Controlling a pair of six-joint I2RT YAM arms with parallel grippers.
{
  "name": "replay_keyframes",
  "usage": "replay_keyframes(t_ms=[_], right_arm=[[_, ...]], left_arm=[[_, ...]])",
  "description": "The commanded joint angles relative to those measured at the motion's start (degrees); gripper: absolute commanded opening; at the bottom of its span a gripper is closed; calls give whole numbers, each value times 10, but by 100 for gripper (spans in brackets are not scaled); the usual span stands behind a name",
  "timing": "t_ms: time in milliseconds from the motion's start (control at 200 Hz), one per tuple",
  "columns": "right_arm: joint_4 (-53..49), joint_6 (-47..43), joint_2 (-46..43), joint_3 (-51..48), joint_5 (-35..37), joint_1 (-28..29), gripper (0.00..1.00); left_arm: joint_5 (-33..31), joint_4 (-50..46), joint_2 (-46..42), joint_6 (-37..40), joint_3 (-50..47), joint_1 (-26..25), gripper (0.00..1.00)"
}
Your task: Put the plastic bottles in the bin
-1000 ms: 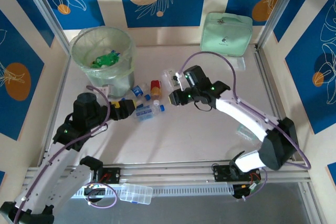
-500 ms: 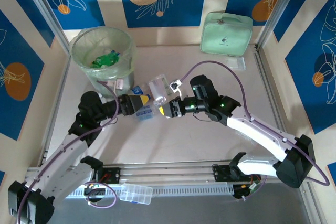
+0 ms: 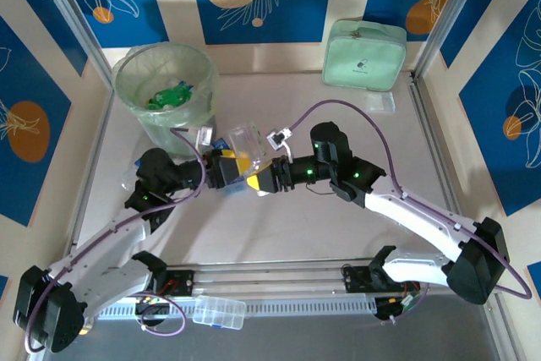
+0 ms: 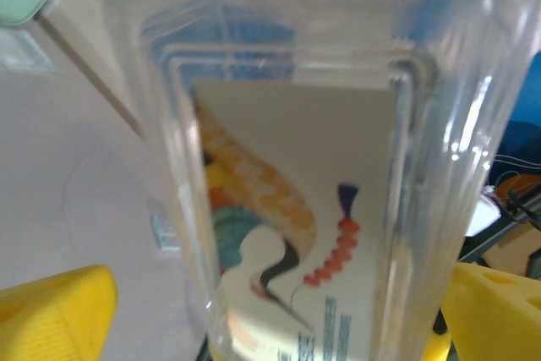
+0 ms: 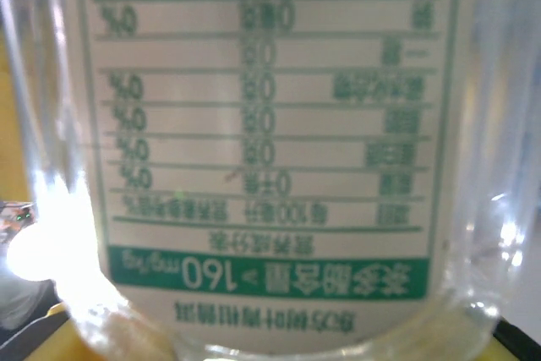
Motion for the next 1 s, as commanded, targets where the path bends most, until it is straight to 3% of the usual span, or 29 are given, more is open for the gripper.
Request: replay_keyframes(t_ms=[0, 350, 565, 600, 675, 740, 885, 995], right_arm=[[45, 26, 12, -5, -40, 5, 26], [91, 56, 27, -24, -50, 2, 26], [83, 51, 35, -22, -45, 1, 29], [78, 50, 34, -21, -43, 0, 33], [64, 42, 29, -19, -30, -2, 57], [47, 33, 21, -19, -12, -4, 71], [28, 21, -2, -31, 6, -13, 82], [-2, -4, -19, -31, 12, -14, 85]], left_arm=[[0, 87, 2, -4, -1, -14, 94], [-3, 153, 16, -17, -12, -18, 58], [3, 173, 22, -28, -2, -18, 47], [4, 172, 22, -29, 1, -18, 47], [4, 168, 21, -30, 4, -18, 46], [2, 156, 19, -27, 7, -18, 46], [7, 98, 8, -3, 18, -17, 44], [-20, 7, -21, 49, 29, -16, 35]])
